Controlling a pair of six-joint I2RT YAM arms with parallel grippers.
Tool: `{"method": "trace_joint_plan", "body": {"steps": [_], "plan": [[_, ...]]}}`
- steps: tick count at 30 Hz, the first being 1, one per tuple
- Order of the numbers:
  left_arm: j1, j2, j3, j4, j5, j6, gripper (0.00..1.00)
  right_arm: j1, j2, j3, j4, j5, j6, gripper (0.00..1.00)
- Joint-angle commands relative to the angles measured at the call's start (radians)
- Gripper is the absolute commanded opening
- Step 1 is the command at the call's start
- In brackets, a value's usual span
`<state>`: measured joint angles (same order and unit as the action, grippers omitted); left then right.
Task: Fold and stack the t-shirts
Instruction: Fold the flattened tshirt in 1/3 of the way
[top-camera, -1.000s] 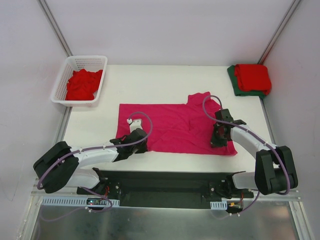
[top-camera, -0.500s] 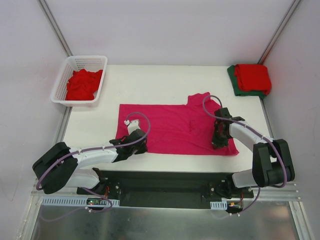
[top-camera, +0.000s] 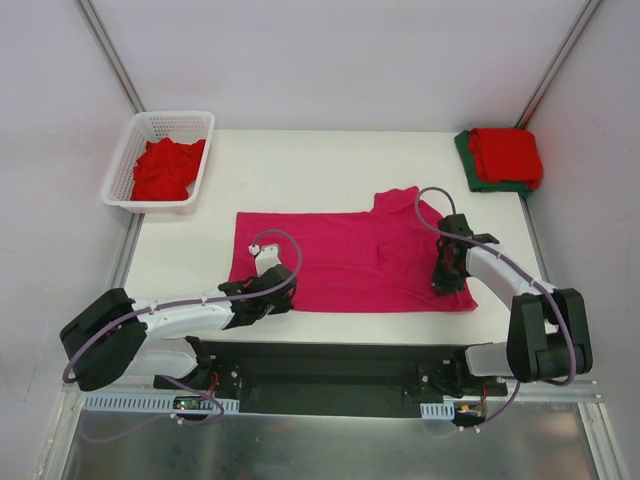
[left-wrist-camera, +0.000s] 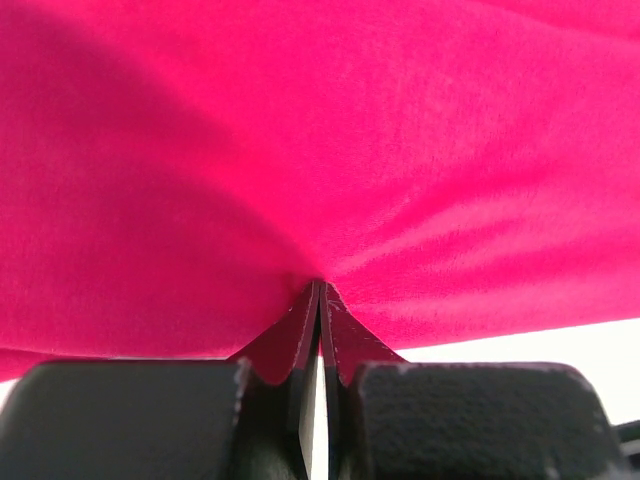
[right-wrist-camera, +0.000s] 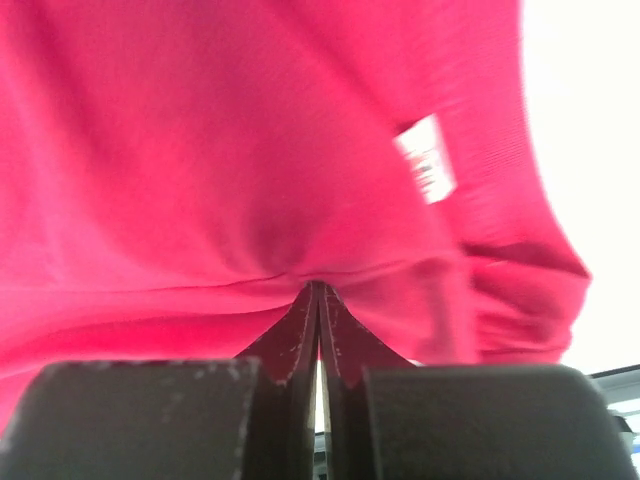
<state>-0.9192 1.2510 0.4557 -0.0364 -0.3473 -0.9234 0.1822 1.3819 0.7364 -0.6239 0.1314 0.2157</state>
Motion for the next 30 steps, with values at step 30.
{"method": "trace_joint_plan", "body": {"steps": [30], "plan": [[0.204, -0.213, 0.279, -0.272, -0.105, 0.408, 0.37, -0.003, 0.049, 0.418, 0.213, -0.182, -0.116, 0.4]]}}
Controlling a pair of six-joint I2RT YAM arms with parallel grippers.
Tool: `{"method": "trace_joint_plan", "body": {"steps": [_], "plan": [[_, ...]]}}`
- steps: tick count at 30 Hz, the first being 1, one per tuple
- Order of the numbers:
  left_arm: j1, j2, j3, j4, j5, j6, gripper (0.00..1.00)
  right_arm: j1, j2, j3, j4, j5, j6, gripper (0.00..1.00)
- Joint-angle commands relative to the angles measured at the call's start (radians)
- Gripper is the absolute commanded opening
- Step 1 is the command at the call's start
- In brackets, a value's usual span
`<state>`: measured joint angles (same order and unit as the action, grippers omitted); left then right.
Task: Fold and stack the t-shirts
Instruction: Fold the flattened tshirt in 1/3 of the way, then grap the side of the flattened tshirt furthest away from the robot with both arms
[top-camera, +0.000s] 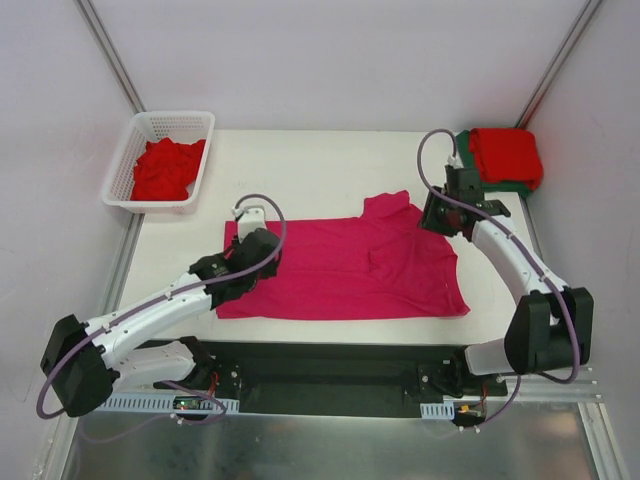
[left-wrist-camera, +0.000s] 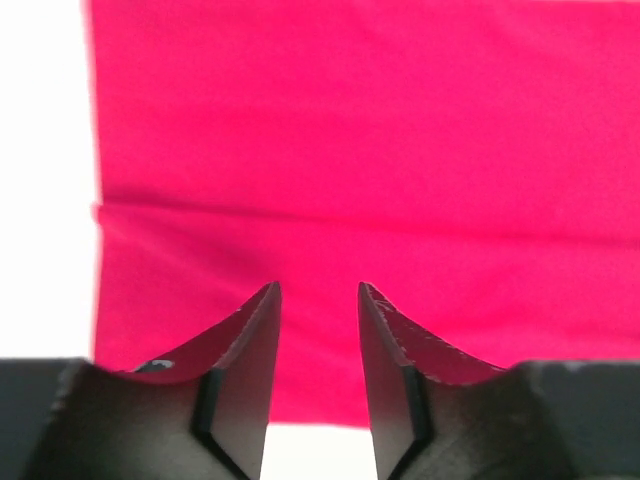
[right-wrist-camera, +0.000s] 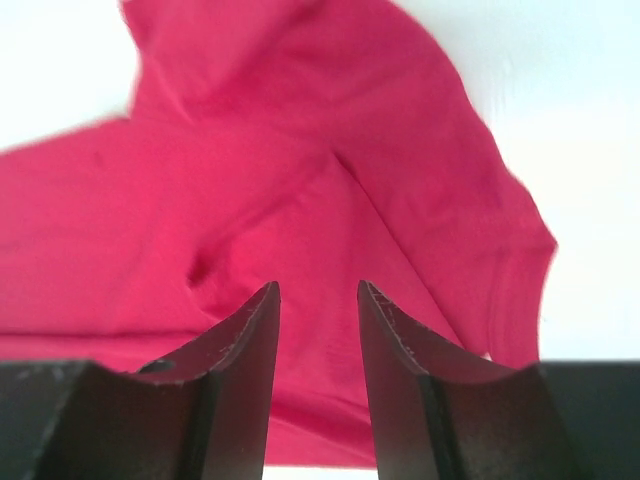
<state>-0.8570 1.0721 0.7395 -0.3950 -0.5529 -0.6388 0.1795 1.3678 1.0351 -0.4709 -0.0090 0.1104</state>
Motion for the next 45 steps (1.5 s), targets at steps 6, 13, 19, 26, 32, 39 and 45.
{"method": "trace_joint_plan", "body": {"steps": [6, 13, 19, 26, 32, 39, 45], "plan": [[0.44, 0.031, 0.083, 0.139, 0.289, 0.287, 0.47, -0.002, 0.149, 0.192, 0.061, -0.104, 0.014, 0.41], [0.533, 0.279, 0.227, 0.188, 0.315, 0.349, 0.45, 0.0, 0.178, 0.194, 0.064, -0.129, 0.012, 0.41], [0.671, 0.399, 0.274, 0.223, 0.406, 0.343, 0.43, -0.02, 0.247, 0.265, 0.075, -0.138, 0.012, 0.41], [0.705, 0.404, 0.261, 0.232, 0.443, 0.323, 0.44, -0.051, 0.506, 0.474, 0.078, -0.186, 0.015, 0.42], [0.705, 0.4, 0.245, 0.232, 0.456, 0.306, 0.43, -0.097, 0.68, 0.628, 0.078, -0.229, 0.023, 0.42], [0.705, 0.4, 0.253, 0.235, 0.459, 0.304, 0.41, -0.132, 0.804, 0.749, 0.058, -0.235, 0.014, 0.43], [0.705, 0.407, 0.25, 0.234, 0.467, 0.294, 0.38, -0.14, 0.867, 0.789, 0.034, -0.293, 0.038, 0.43]]}}
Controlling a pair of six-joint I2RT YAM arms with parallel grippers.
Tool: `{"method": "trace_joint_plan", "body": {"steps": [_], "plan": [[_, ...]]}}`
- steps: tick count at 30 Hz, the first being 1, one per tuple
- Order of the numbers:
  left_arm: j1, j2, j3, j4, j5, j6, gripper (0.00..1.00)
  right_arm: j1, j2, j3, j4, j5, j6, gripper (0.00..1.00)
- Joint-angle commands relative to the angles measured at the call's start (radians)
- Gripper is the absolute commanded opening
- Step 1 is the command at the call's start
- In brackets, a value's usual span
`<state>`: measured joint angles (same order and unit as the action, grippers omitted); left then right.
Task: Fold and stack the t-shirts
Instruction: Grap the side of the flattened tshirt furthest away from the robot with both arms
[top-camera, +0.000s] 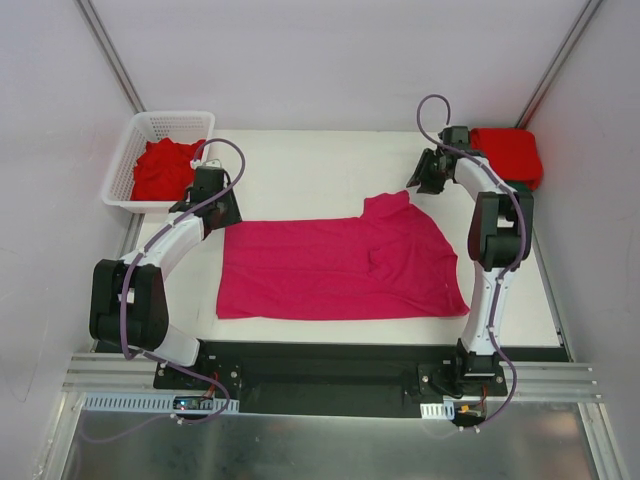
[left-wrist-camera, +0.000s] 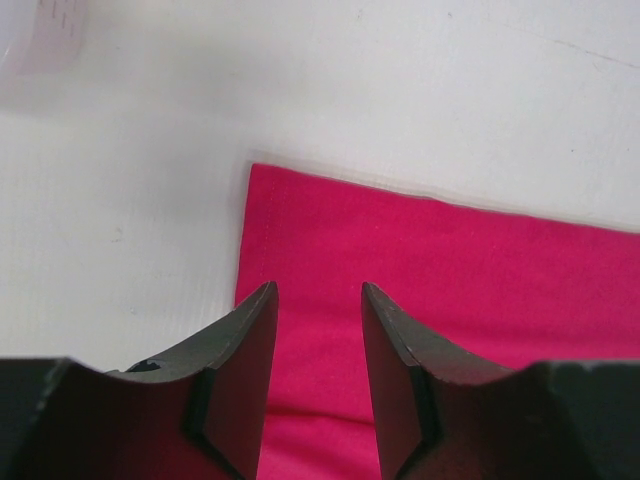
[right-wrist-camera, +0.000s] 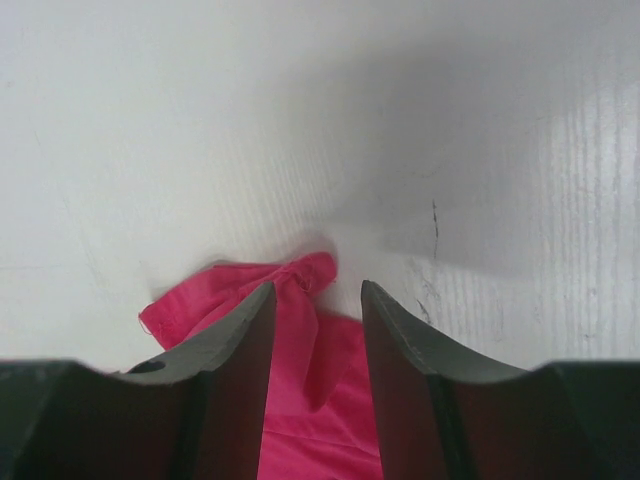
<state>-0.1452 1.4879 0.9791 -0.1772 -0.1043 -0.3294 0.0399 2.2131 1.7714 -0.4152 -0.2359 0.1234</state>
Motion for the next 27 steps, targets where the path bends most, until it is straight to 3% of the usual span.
{"method": "trace_joint_plan", "body": {"steps": [1, 18, 21, 24, 25, 27], "plan": [[-0.007, -0.008, 0.01, 0.018, 0.017, -0.016, 0.38, -0.001, 0.025, 0.054, -0.022, -0.071, 0.03, 0.43], [-0.007, -0.011, 0.007, 0.021, 0.011, -0.02, 0.36, 0.0, 0.076, 0.059, -0.04, -0.21, 0.056, 0.47], [-0.007, -0.014, 0.004, 0.021, 0.006, -0.017, 0.36, -0.001, 0.083, 0.062, -0.034, -0.239, 0.056, 0.41], [-0.007, -0.015, 0.003, 0.022, 0.006, -0.022, 0.35, 0.0, 0.083, 0.057, -0.028, -0.249, 0.055, 0.27], [-0.007, -0.015, 0.003, 0.022, 0.006, -0.022, 0.35, -0.001, 0.083, 0.059, -0.028, -0.25, 0.053, 0.14], [-0.007, -0.014, 0.001, 0.021, 0.009, -0.023, 0.34, -0.002, 0.08, 0.057, -0.025, -0.258, 0.05, 0.02]]}}
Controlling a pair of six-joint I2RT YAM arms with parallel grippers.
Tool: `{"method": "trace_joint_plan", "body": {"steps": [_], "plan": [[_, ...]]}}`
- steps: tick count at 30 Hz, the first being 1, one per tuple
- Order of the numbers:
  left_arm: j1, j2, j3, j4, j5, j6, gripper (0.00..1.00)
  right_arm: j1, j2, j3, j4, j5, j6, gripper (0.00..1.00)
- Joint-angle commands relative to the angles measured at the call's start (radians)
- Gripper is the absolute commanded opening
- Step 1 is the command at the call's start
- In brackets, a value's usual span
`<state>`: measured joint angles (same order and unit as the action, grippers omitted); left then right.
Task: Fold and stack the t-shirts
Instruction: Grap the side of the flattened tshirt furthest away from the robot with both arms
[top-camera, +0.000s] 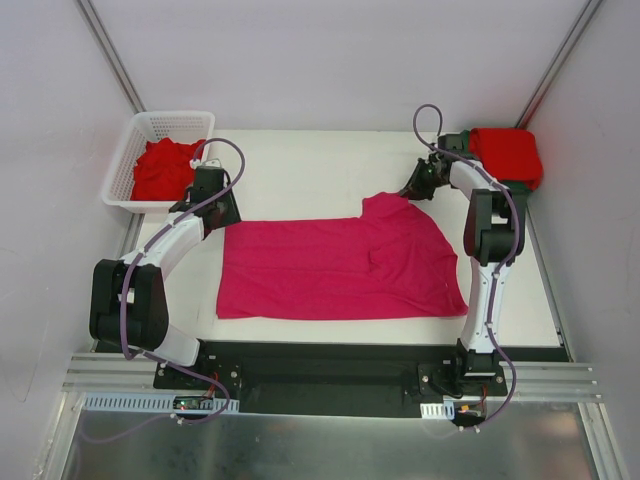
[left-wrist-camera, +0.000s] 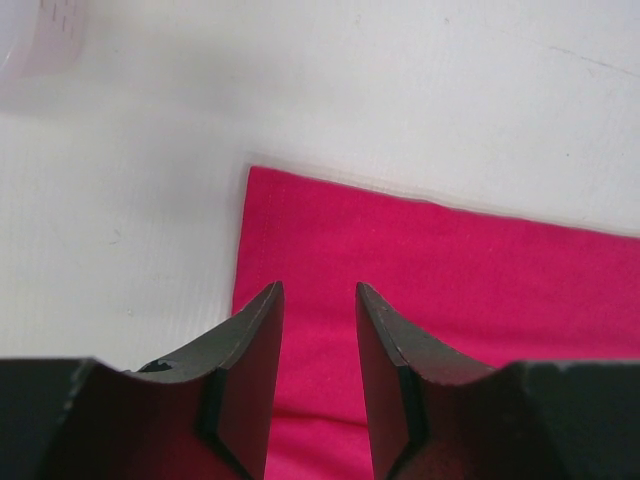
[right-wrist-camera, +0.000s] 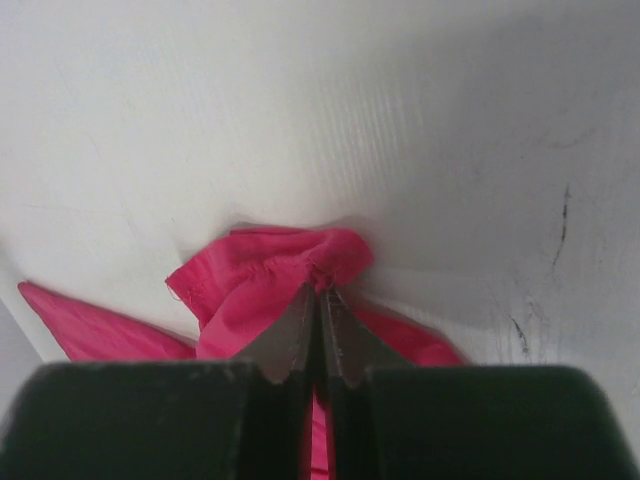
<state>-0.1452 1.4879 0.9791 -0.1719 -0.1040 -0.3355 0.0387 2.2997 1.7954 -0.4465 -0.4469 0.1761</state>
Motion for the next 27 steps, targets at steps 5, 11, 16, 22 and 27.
{"method": "trace_joint_plan", "body": {"steps": [5, 11, 16, 22, 27], "plan": [[-0.007, -0.015, 0.004, 0.015, 0.02, -0.019, 0.34, 0.001, -0.055, -0.014, 0.075, -0.068, -0.01, 0.01], [-0.007, -0.017, 0.004, 0.015, 0.032, -0.026, 0.33, 0.004, -0.177, -0.119, 0.166, -0.136, -0.001, 0.02], [-0.007, -0.025, 0.003, 0.018, 0.043, -0.034, 0.33, 0.026, -0.272, -0.22, 0.184, -0.185, -0.012, 0.01], [-0.008, -0.026, 0.004, 0.018, 0.059, -0.042, 0.31, 0.075, -0.387, -0.315, 0.16, -0.237, -0.041, 0.01], [-0.008, -0.037, 0.0, 0.02, 0.056, -0.04, 0.31, 0.134, -0.477, -0.39, 0.023, -0.193, -0.104, 0.05]]}}
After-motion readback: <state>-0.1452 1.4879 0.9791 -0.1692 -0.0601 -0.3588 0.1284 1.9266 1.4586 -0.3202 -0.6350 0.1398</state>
